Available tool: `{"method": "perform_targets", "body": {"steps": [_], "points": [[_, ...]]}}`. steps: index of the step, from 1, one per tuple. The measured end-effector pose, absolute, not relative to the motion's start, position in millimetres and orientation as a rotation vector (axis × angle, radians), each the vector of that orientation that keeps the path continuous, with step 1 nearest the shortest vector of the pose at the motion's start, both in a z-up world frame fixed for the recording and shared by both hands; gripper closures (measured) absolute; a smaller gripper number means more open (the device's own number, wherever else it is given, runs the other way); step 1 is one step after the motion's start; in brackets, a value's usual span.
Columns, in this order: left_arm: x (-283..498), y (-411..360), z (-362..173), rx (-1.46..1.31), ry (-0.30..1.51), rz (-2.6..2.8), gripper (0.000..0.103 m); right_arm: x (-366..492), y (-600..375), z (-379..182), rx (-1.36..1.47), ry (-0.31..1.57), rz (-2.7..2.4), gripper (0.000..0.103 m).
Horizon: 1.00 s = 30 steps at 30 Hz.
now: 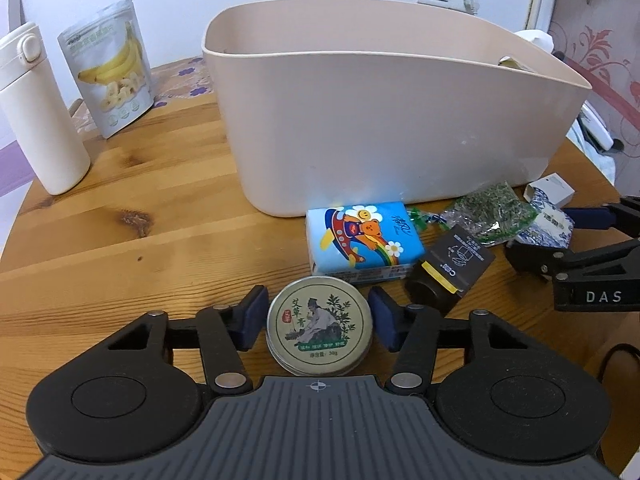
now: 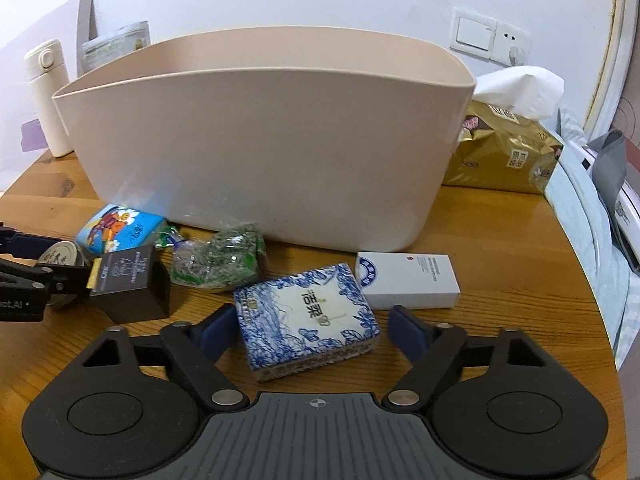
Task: Organize objects
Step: 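Grasp the round tin with the left gripper while the right grasps the blue-and-white box, then lift the tin and patterned box over the beige bin with both grippers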
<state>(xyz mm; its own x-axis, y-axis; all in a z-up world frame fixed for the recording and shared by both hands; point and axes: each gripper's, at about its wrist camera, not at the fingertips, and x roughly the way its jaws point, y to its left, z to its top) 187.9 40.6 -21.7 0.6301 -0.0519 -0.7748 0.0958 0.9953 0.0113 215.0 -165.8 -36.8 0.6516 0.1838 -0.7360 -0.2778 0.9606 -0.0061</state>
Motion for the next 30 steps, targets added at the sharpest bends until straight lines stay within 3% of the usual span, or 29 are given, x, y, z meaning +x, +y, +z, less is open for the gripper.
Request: {"method": "perform_targets", "body": {"steps": [2,4,30], "points": [[187.7,40.5,-21.7,0.052,0.885,-0.082,0.047,213.5,-163.9,-35.1,-0.121,0.818,0.269,0.034],[187.3,40.8,-21.6,0.050,0.885,-0.082,0.048,212.9,-163.1,-34.9,-0.125,0.817,0.268,0.035],[157.9,43.1,-3.4,0.020,0.861,-0.087,0.048,175.7,-178.6,-14.7,-0.102,0.777,0.264,0.036]]}}
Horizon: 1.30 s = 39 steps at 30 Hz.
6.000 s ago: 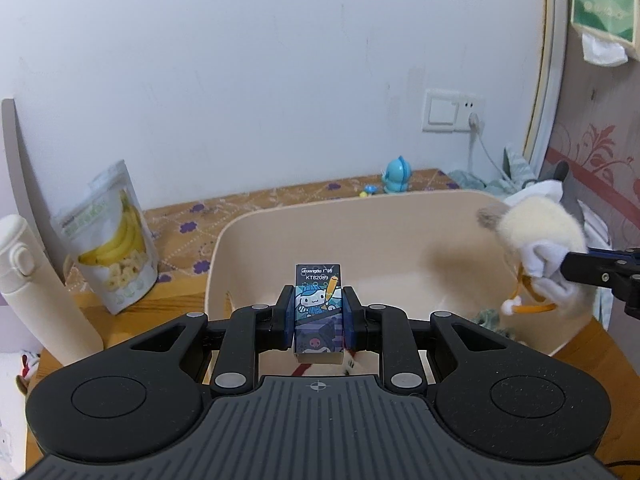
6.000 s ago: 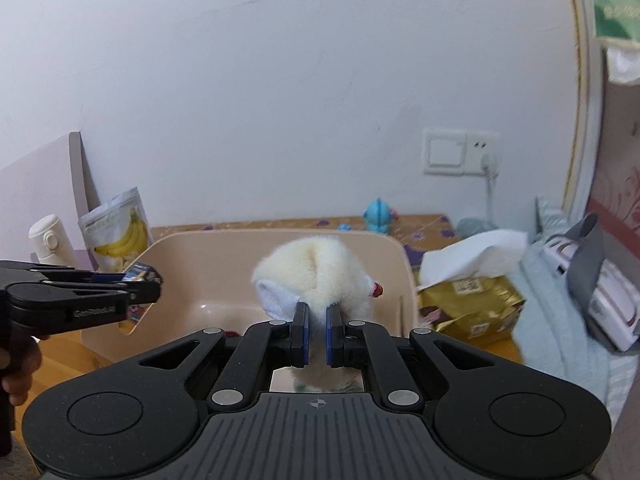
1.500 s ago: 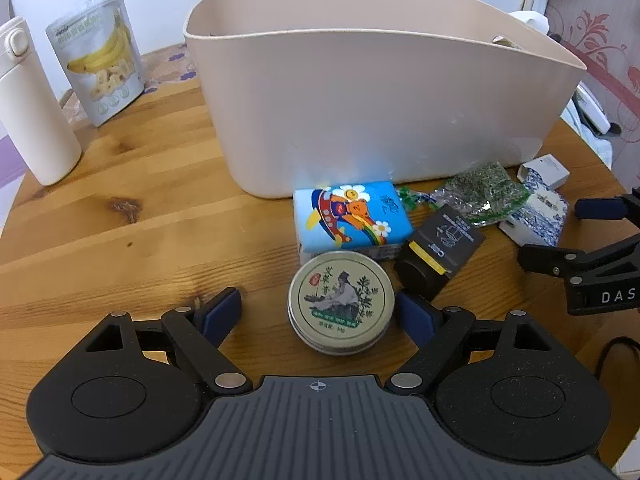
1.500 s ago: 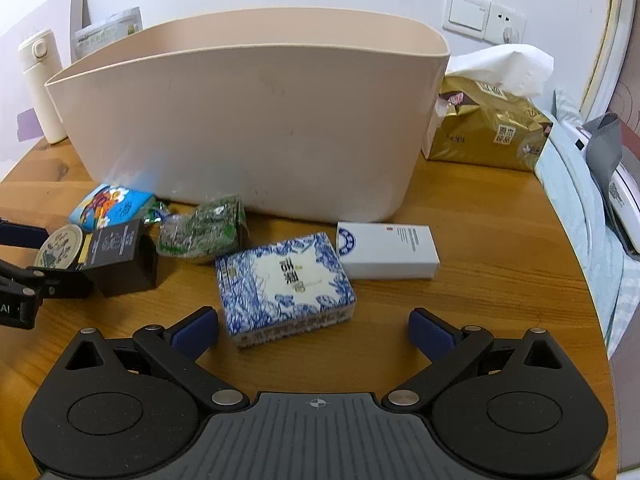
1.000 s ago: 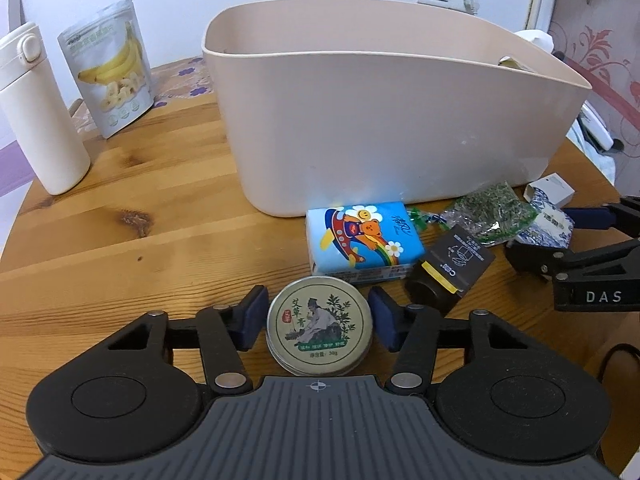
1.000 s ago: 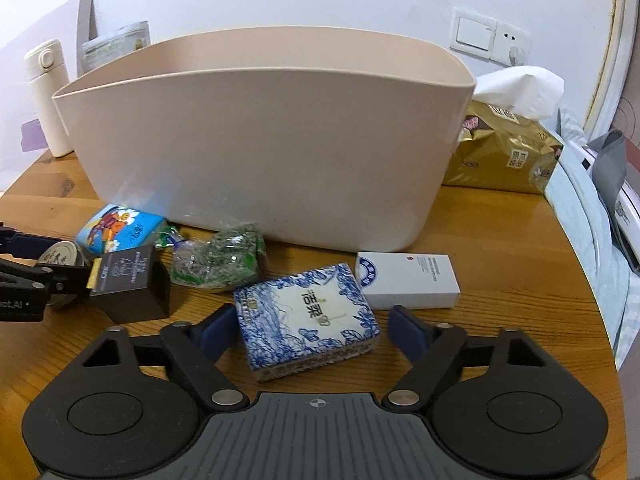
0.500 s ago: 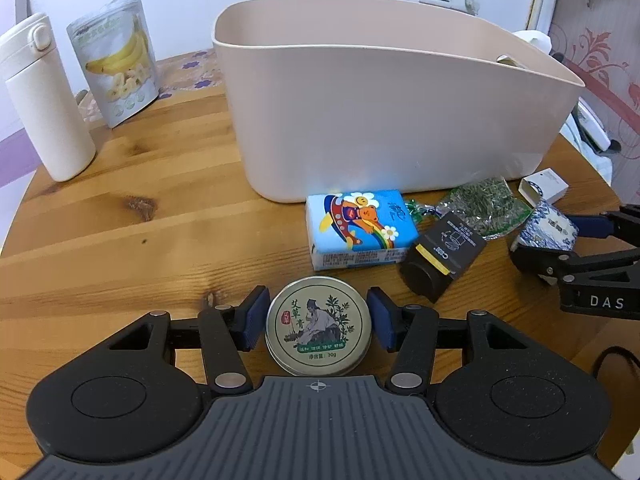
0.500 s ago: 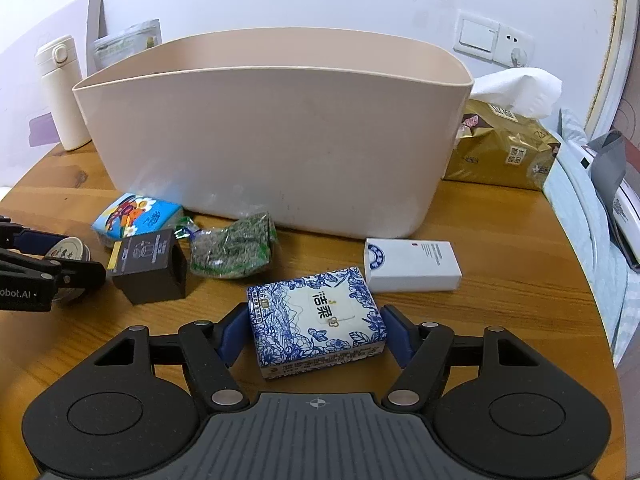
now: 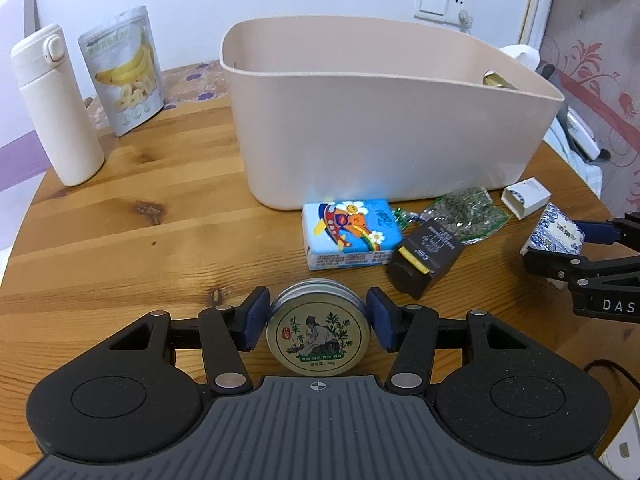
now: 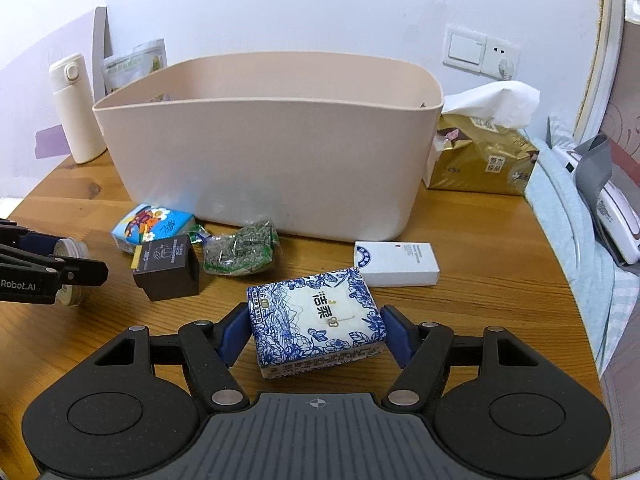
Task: Organize objects
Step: 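Lift the tin and patterned box over the beige bin with both grippers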
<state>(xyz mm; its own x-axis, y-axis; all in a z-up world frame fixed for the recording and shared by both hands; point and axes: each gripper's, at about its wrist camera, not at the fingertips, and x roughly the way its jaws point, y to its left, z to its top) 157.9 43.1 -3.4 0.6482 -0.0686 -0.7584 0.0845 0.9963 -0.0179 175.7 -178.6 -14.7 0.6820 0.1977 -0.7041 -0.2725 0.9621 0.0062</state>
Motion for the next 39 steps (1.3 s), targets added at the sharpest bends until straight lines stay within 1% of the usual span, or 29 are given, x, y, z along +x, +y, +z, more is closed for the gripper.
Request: {"method": "perform_targets", "body": {"steps": [24,39], "points": [[145.9,41.1,48.5,0.002,0.715,-0.111,0.048,163.5,-191.6,31.4,-0.112,0.648,0.246,0.036],[160.0,35.0,82.3,0.007,0.624,-0.144,0.048,177.5,-192.1,64.2,-0.118,0.562,0.252,0.036]]}}
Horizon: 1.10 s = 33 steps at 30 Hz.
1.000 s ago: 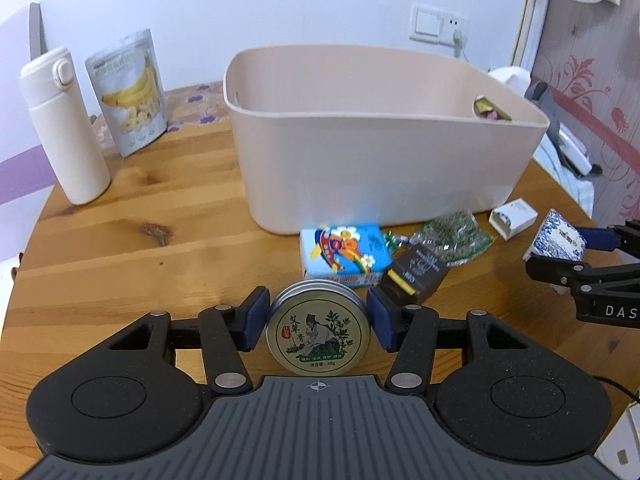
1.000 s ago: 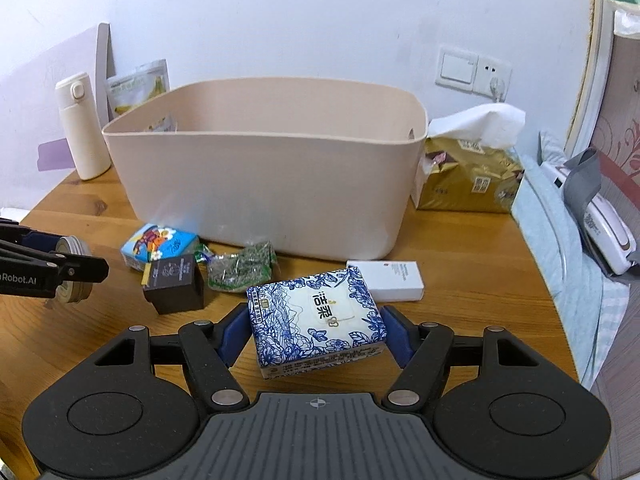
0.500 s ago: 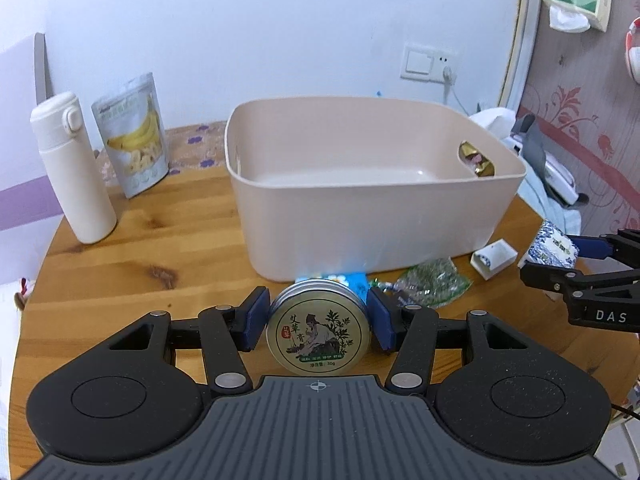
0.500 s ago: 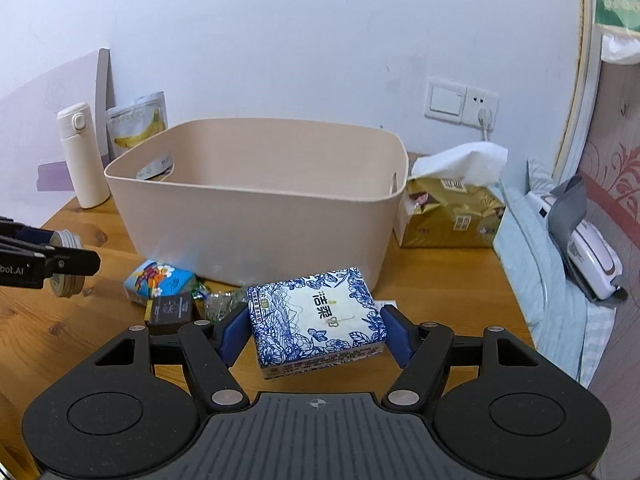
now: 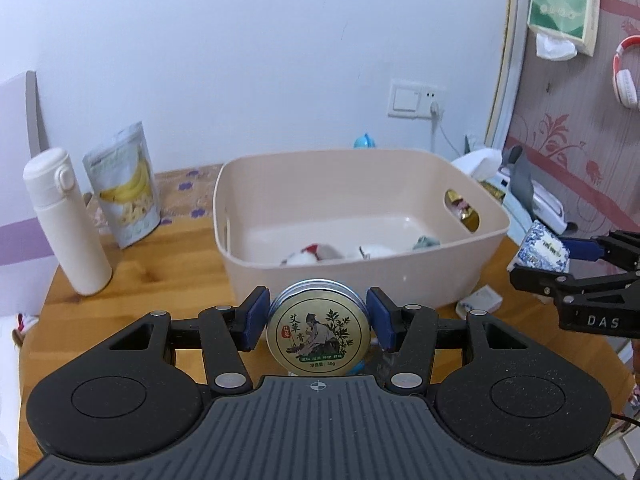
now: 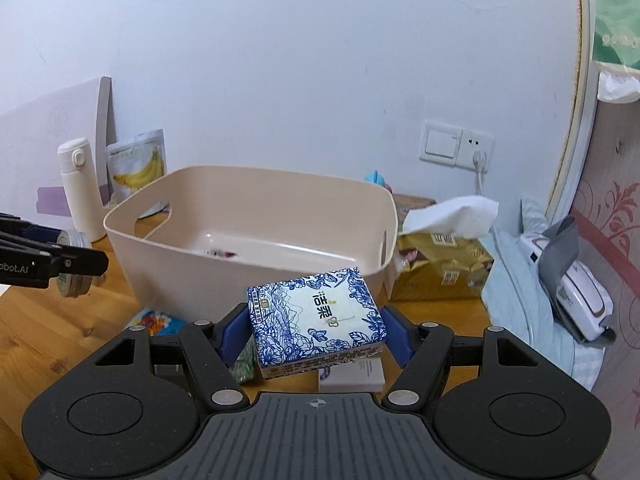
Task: Organize objects
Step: 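Lift the tin and patterned box over the beige bin with both grippers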
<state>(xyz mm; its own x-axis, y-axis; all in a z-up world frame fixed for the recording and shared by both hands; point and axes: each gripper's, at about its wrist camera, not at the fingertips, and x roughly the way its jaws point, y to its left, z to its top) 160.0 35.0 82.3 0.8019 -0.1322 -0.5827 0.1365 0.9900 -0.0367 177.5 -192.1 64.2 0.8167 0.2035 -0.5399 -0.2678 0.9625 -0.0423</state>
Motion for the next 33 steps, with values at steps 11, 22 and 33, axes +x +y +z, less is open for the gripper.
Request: {"method": "perform_targets", "body": {"steps": [11,22,33], "points": [[194.5,28.1,91.5,0.018,0.607,-0.168,0.048,205.0,-183.3,74.4,-0.101,0.528,0.273,0.036],[231.2,24.3,83.6,-0.001,0.624,-0.178,0.048,235.1,-171.7,70.7,-0.076,0.530,0.295,0.036],[258.5,17.4,79.9,0.018,0.626,-0.180,0.048,259.5,-157.0,59.6,-0.100,0.565,0.310,0.036]]}}
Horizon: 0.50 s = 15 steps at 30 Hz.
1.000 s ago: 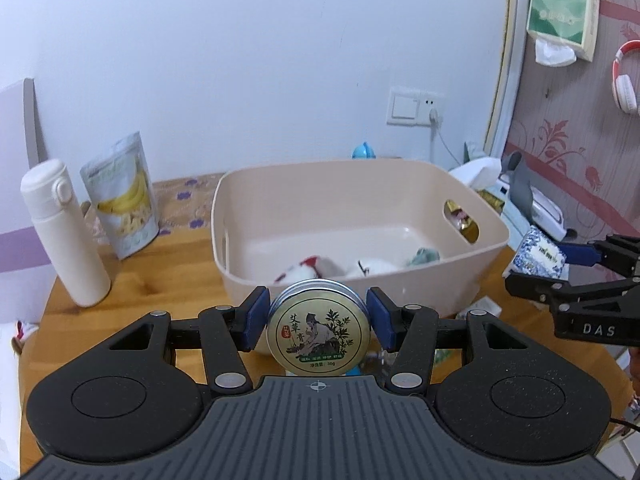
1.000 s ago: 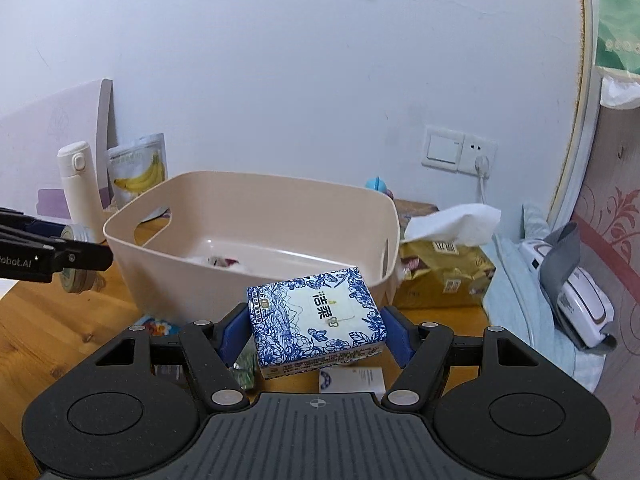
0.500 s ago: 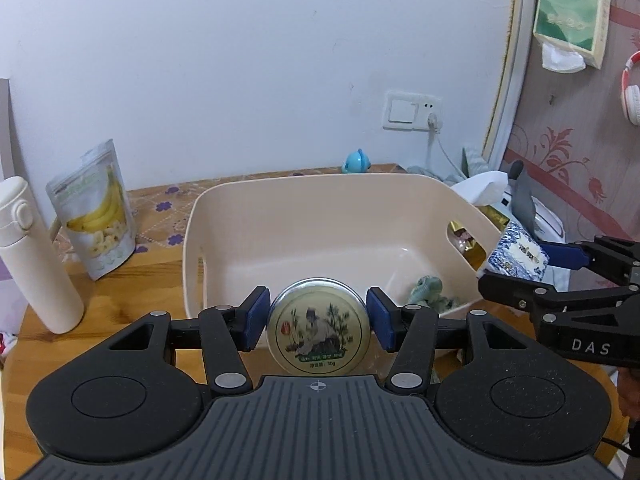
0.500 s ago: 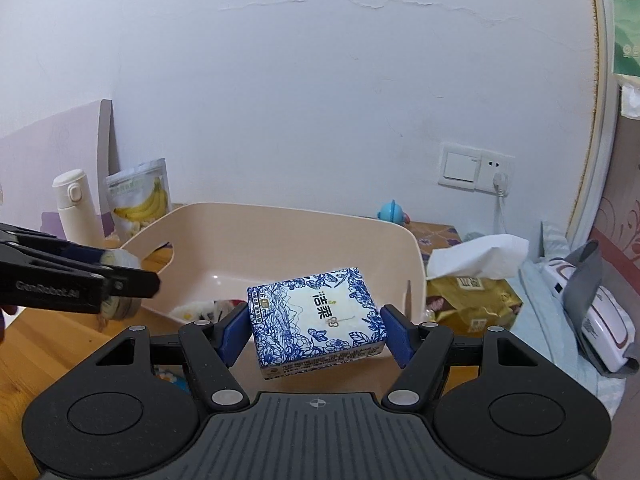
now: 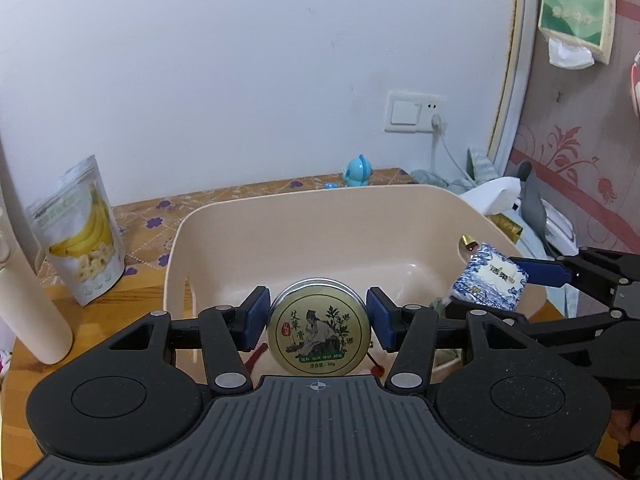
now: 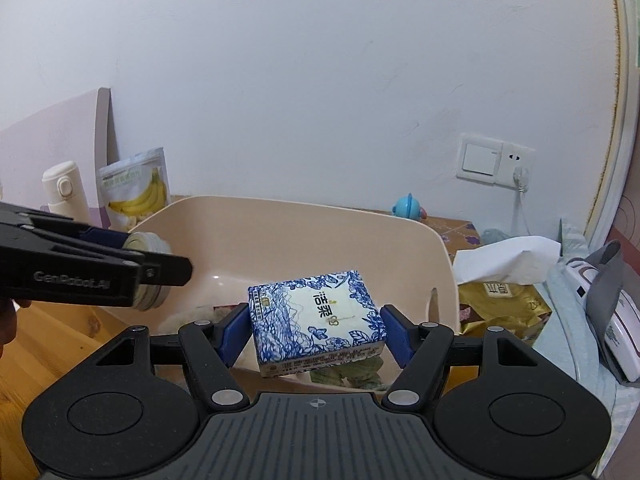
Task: Organize objects
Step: 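Lift the tin and patterned box over the beige bin with both grippers, then open both grippers to drop the tin and patterned box into the bin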
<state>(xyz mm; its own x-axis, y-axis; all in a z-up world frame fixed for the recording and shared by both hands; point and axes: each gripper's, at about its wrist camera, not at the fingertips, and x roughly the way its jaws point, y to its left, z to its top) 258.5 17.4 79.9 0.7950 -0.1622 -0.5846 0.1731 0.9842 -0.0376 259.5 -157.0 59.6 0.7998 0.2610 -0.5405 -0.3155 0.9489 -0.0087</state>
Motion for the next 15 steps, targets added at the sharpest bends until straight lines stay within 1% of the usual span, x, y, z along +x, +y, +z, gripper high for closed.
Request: {"method": "perform_targets", "body": {"steps": [12,15], "points": [[281.1,11.5,54.0,0.035,0.707,-0.155,0.048,274.4,-149.3,44.1,-0.115,0.628,0.311,0.036],[283.2,10.6,50.2,0.054,0.739,-0.147,0.048,276.0,-150.4,46.0,-0.119,0.629,0.298,0.030]]}}
